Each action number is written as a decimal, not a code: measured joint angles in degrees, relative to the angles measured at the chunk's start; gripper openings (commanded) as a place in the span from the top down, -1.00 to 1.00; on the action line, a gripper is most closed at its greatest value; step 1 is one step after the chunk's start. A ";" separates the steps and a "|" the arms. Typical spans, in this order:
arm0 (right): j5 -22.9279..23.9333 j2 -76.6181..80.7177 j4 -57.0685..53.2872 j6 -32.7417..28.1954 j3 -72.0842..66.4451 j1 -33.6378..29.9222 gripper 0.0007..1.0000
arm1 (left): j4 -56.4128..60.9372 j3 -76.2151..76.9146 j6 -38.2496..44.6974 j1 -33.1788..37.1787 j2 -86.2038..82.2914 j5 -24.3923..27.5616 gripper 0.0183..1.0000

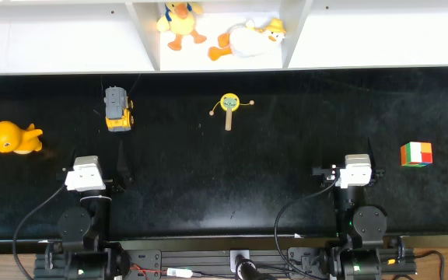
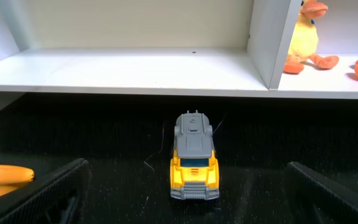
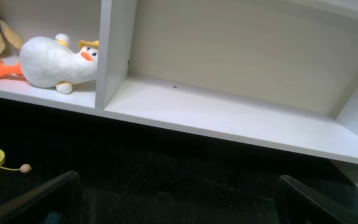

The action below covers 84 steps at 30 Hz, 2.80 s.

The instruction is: Store Toys

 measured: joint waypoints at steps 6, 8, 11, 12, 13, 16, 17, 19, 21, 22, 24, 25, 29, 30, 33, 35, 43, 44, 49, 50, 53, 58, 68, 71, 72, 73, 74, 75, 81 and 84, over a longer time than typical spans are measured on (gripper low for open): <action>0.00 0.00 -0.02 0.00 0.00 0.00 -0.99 | 0.00 0.00 0.00 0.00 0.00 0.00 -1.00; 0.00 0.00 -0.02 0.02 0.00 0.02 -0.99 | 0.00 0.00 0.00 0.00 0.00 0.00 -1.00; 0.00 0.00 0.00 0.00 0.00 0.00 -0.99 | 0.00 0.00 0.00 0.00 0.00 0.00 -1.00; -0.02 0.00 -0.02 0.02 0.00 0.00 -0.99 | 0.00 0.00 0.00 -0.02 0.00 0.00 -1.00; 0.00 0.00 -0.04 0.02 0.00 0.00 -0.99 | 0.00 0.00 0.00 0.00 0.00 0.00 -1.00; 0.00 0.00 0.00 0.00 0.00 0.00 -0.99 | 0.00 0.00 0.00 0.00 0.00 0.00 -1.00; 0.02 0.00 0.00 0.02 0.00 0.02 -0.99 | 0.00 0.00 0.00 0.00 0.00 0.00 -1.00; 0.00 0.00 0.00 0.00 0.00 0.00 -0.99 | 0.00 0.00 0.00 0.00 0.00 0.00 -1.00; -0.02 0.00 -0.04 0.00 0.00 0.00 -0.99 | 0.00 0.00 0.00 0.00 0.00 0.00 -1.00; -0.02 0.00 0.00 0.00 0.00 0.00 -0.99 | 0.00 0.00 0.00 0.00 0.00 0.00 -1.00; 0.00 0.00 -0.02 0.00 0.00 0.00 -0.99 | 0.00 0.00 0.00 0.00 0.00 0.00 -1.00; -0.02 0.00 -0.02 0.02 0.00 0.00 -0.99 | 0.00 0.00 0.00 0.00 0.00 0.00 -1.00; 0.00 0.00 -0.02 0.00 0.00 0.00 -0.99 | 0.00 0.00 0.00 0.00 0.00 0.00 -1.00; 0.02 0.00 -0.04 0.02 0.00 0.00 -0.99 | 0.00 0.00 0.00 0.00 0.00 0.00 -1.00; 0.02 0.00 0.00 0.02 0.00 0.00 -0.99 | 0.00 0.00 0.00 0.00 0.00 0.00 -0.99; 0.02 0.00 -0.02 0.00 0.00 0.00 -0.99 | 0.00 0.00 0.00 0.00 0.00 0.00 -1.00; 0.00 0.00 -0.02 0.02 0.00 0.00 -0.99 | 0.02 0.00 0.00 0.00 0.00 -0.42 -1.00; 0.02 0.00 -0.02 0.02 0.00 0.00 -0.99 | 0.02 0.00 -0.11 0.00 0.04 -0.39 -0.99; -0.02 0.00 -0.07 -0.02 0.00 0.00 -0.99 | -9.88 8.15 -2.75 0.04 9.42 0.59 -0.99; -0.02 -0.02 0.02 -0.04 0.00 0.00 -0.99 | -14.53 12.57 -2.80 0.24 13.27 0.81 -0.99; -0.02 0.00 -0.02 0.02 0.00 0.00 -0.99 | -26.32 25.64 -1.77 2.51 23.04 1.18 -0.99; 0.00 -0.02 0.02 0.00 0.00 0.00 -0.99 | -38.71 45.83 6.56 10.58 38.16 3.74 -0.99; 0.00 -0.02 0.00 0.00 0.00 0.00 -0.99 | -43.08 60.61 25.90 38.27 59.52 21.29 -0.99; -0.02 -0.02 -0.02 0.00 0.00 0.00 -0.99 | -43.91 60.61 30.12 45.83 61.68 24.37 -0.99; -0.02 -0.02 -0.02 0.02 0.00 0.00 -0.99 | -44.04 60.61 31.58 48.15 61.79 25.29 -0.99; 0.00 -0.02 -0.02 0.02 0.00 0.00 -0.99 | -44.19 60.61 32.98 50.07 61.77 26.16 -0.99; -0.02 -0.02 -0.02 0.00 0.00 0.00 -0.99 | -44.37 60.61 34.64 52.02 61.70 27.10 -0.99; 0.00 -0.02 -0.02 0.02 0.00 0.00 -0.99 | -44.44 60.61 36.22 53.57 61.64 27.80 -0.99; -0.02 -0.02 0.00 -0.02 0.00 0.00 -0.99 | -42.99 60.72 43.43 55.63 64.83 29.97 -0.99; 0.00 -0.02 -0.02 0.02 0.00 0.00 -0.99 | -42.29 60.72 44.63 55.63 68.70 30.91 -0.99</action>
